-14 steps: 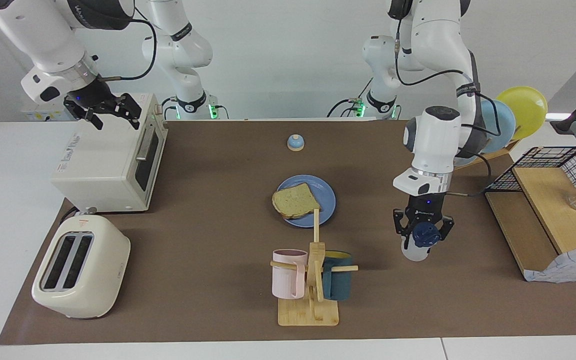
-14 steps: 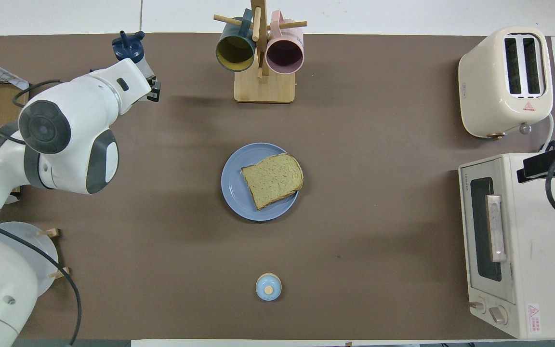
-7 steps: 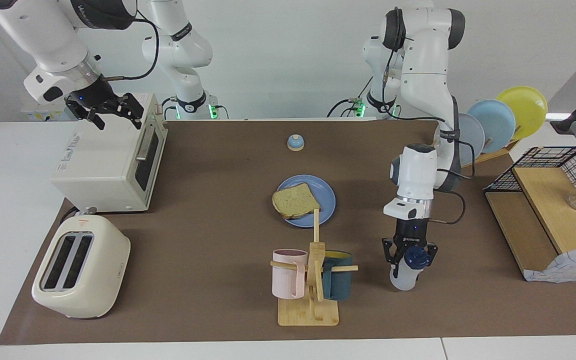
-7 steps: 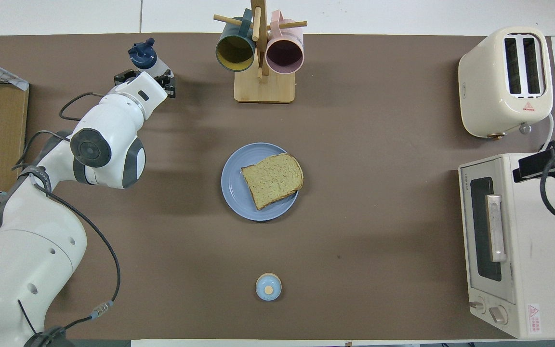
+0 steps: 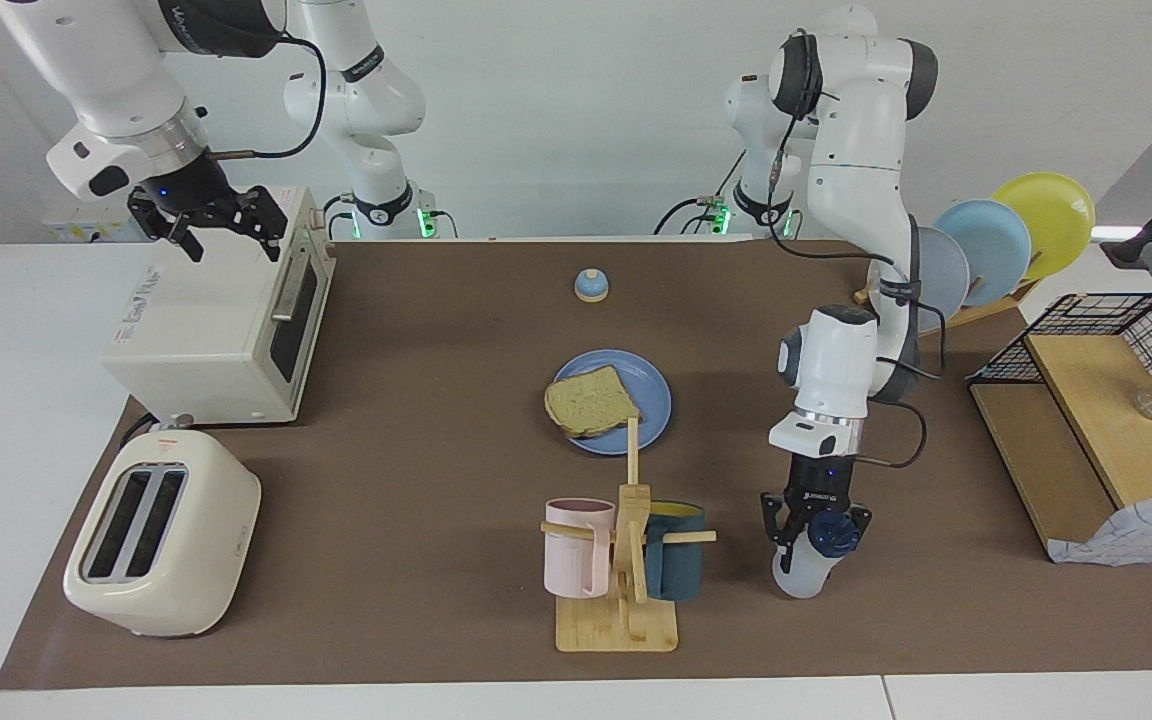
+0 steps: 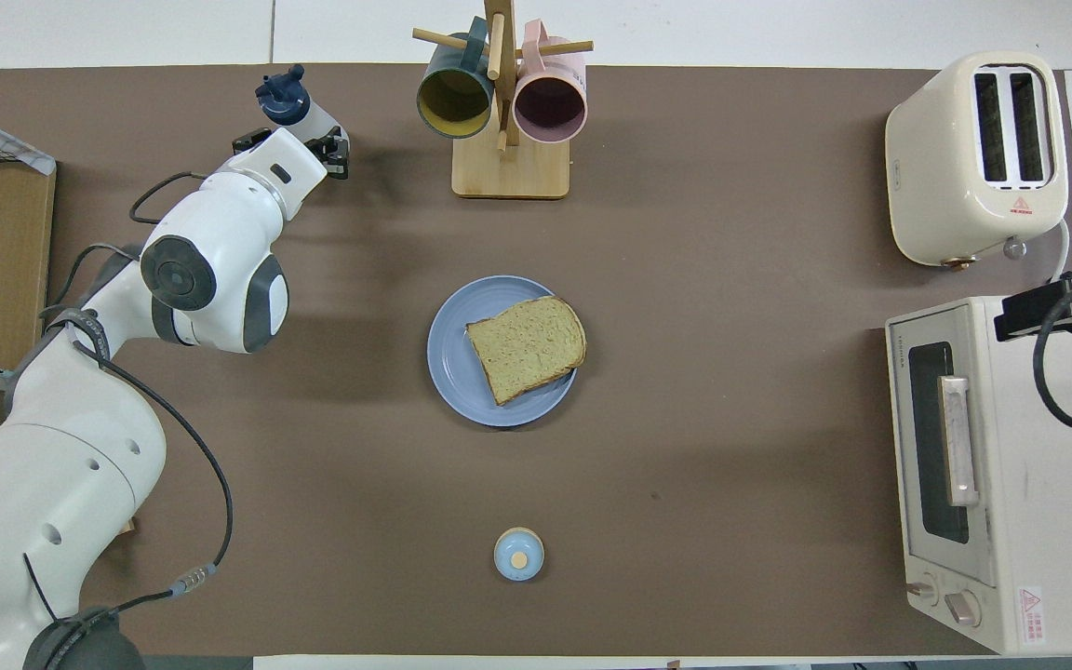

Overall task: Put bread on plate and add seasoning
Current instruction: 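Lower the bottle onto the table and open the left gripper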

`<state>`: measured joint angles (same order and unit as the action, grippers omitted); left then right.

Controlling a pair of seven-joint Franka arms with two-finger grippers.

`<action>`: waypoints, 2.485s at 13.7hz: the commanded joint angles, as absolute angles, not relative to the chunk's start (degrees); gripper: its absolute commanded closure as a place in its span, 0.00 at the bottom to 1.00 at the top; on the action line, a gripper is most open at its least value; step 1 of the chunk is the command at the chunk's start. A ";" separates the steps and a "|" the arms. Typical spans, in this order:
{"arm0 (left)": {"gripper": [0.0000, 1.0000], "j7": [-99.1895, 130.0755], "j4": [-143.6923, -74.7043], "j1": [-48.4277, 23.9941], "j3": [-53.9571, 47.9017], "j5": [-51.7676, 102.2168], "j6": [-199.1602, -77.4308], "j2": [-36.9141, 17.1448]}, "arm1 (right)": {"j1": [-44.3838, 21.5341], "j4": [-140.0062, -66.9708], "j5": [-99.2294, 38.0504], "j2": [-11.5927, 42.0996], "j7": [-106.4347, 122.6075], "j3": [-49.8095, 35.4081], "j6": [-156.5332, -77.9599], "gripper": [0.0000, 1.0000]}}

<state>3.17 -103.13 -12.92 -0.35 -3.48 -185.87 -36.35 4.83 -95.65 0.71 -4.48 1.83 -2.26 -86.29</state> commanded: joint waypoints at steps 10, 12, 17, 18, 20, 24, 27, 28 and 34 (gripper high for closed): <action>0.53 2.72 -103.36 -12.04 -1.41 -3.60 -184.57 -36.83 | 5.18 -95.10 1.93 -4.48 3.60 -2.37 -86.40 0.00; 0.36 2.64 -103.36 -12.13 -1.41 -3.60 -184.22 -36.83 | 5.19 -95.10 1.93 -4.75 3.43 -2.37 -85.26 0.00; 0.16 2.72 -104.06 -11.95 -1.41 -3.52 -184.22 -36.47 | 5.36 -93.96 1.67 -4.40 3.60 -2.29 -83.68 0.00; 0.16 2.72 -104.15 -11.95 -1.41 -3.52 -184.22 -36.47 | 5.36 -94.04 1.67 -4.48 3.60 -2.29 -83.67 0.00; 0.15 2.72 -104.15 -11.95 -1.41 -3.52 -184.22 -36.47 | 5.19 -94.04 1.58 -4.40 3.52 -2.29 -84.02 0.00; 0.13 2.90 -106.79 -11.69 -1.41 -3.43 -186.23 -35.77 | 5.62 -94.39 1.05 -4.48 3.52 -2.29 -84.72 0.00; 0.09 3.25 -108.18 -11.69 -1.41 -3.34 -186.15 -34.20 | 5.36 -94.31 1.05 -4.48 3.25 -2.29 -84.81 0.00; 0.06 3.25 -109.67 -11.69 -1.41 -3.34 -186.24 -32.80 | 5.27 -94.31 1.05 -4.48 3.34 -2.29 -84.81 0.00; 0.00 4.04 -125.40 -12.39 -1.41 -3.25 -181.69 -16.11 | 5.10 -94.31 1.05 -4.48 3.34 -2.29 -84.81 0.00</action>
